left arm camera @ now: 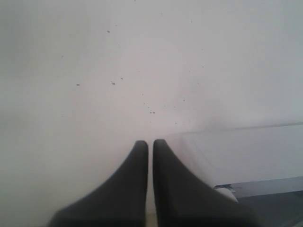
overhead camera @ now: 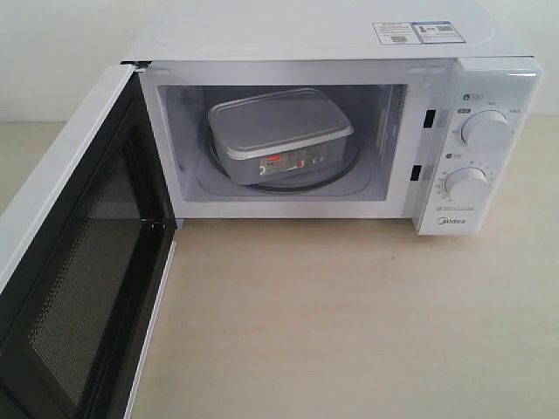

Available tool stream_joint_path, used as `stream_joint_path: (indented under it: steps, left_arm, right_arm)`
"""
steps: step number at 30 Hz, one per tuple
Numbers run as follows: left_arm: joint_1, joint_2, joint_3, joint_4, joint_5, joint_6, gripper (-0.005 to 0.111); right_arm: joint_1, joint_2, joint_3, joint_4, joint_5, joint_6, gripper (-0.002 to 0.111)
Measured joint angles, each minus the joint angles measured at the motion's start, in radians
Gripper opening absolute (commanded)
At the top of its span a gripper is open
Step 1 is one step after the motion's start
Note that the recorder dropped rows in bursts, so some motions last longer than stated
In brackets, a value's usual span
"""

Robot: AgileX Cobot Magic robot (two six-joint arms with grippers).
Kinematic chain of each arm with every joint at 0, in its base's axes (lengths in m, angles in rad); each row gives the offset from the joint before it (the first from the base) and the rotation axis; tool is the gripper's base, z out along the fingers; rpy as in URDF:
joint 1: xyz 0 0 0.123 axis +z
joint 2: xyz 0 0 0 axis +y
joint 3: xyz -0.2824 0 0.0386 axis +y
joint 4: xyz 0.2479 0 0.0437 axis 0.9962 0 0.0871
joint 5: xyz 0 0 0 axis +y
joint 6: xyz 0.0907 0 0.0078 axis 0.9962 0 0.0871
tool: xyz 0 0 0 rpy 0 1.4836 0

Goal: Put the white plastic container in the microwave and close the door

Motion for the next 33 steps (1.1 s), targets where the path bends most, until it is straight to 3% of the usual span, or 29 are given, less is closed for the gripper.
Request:
stream_joint_path:
  steps: [16,18,21,24,27,33]
  left_arm:
    - [0.0,0.006,-0.011,-0.095,0.058,0.002,0.004]
    - [0.0,0.03,-0.05,-0.097,0.204,0.002,0.004]
    - [0.0,0.127,-0.163,-0.131,0.55,0.029,0.004]
    - [0.0,0.234,-0.255,-0.256,0.759,0.171,0.004]
    - [0.0,0.343,-0.287,-0.362,0.861,0.253,0.004]
    - [0.0,0.465,-0.289,-0.385,0.905,0.285,0.004]
  right_arm:
    - [0.0,0.0,0.0,0.0,0.0,0.0,0.0]
    - [0.0,0.0,0.0,0.0,0.0,0.0,0.0]
    - [0.0,0.0,0.0,0.0,0.0,0.0,0.0]
    - [0.0,0.0,0.0,0.0,0.0,0.0,0.0]
    - [0.0,0.0,0.0,0.0,0.0,0.0,0.0]
    - [0.0,0.0,0.0,0.0,-0.002,0.0,0.0]
